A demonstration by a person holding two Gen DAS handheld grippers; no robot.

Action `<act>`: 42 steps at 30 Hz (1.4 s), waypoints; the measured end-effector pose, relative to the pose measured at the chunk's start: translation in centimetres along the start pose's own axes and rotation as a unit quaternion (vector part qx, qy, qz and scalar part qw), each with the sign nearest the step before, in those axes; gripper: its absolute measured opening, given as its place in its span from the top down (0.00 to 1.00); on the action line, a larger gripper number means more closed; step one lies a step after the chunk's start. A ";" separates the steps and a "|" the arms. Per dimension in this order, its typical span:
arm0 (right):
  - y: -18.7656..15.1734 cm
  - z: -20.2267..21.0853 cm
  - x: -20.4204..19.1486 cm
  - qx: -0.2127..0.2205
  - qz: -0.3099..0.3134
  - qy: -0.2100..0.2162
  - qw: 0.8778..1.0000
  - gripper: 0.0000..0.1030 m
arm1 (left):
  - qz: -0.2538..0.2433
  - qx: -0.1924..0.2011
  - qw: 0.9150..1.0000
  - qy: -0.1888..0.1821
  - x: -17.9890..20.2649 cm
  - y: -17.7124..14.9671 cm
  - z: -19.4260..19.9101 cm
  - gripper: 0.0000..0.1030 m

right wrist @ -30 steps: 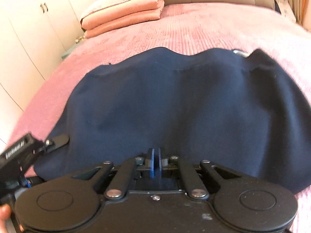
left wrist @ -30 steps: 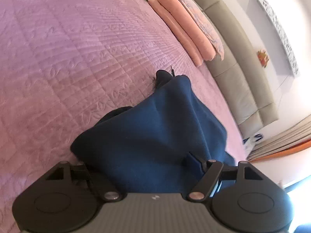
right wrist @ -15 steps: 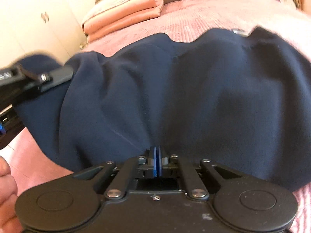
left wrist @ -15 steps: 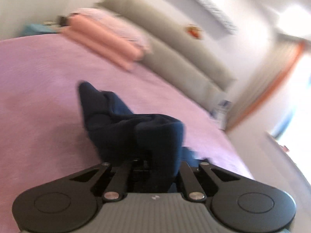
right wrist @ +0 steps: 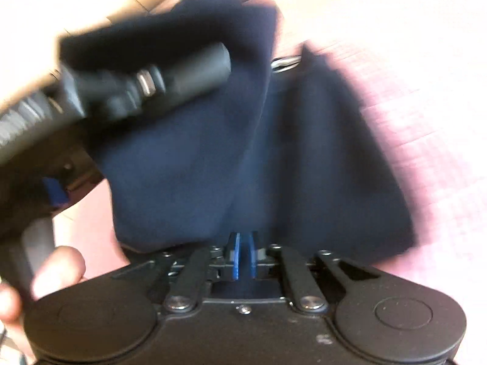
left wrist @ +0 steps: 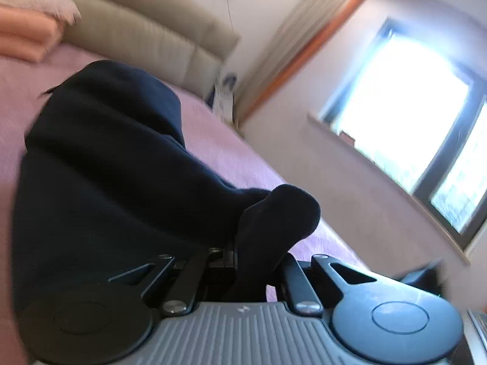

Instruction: Fold large clothes

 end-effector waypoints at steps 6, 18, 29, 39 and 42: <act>4.8 5.9 7.5 0.022 0.042 -0.101 0.994 0.83 | -0.031 -0.054 0.997 0.034 1.1 -3.8 -5.0 0.94; 20.0 -2.9 -5.7 0.046 0.262 0.035 0.963 0.67 | -0.101 -0.092 0.987 0.082 2.2 -4.4 -5.1 0.89; 19.3 -10.2 6.9 -0.036 0.268 -0.128 0.954 0.86 | -0.088 -0.031 0.990 0.102 -1.0 2.3 2.6 0.39; 15.7 -0.7 1.2 0.003 0.246 -0.050 0.968 0.79 | -0.146 -0.128 0.978 0.078 -0.5 -3.8 -3.1 0.66; 12.5 -1.0 -0.6 -0.019 0.248 -0.025 0.968 0.80 | -0.155 -0.141 0.973 0.094 -0.6 -4.9 -3.4 0.71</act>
Point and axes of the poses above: each gripper's, at about its wrist camera, not at the fingertips, and z roughly against the way its jaws point, x to its right, y to its top, the point moved 9 cm from there along -z, roughly the way its jaws point, and after that the axes turned 9 degrees about y, right-handed, at the moved point
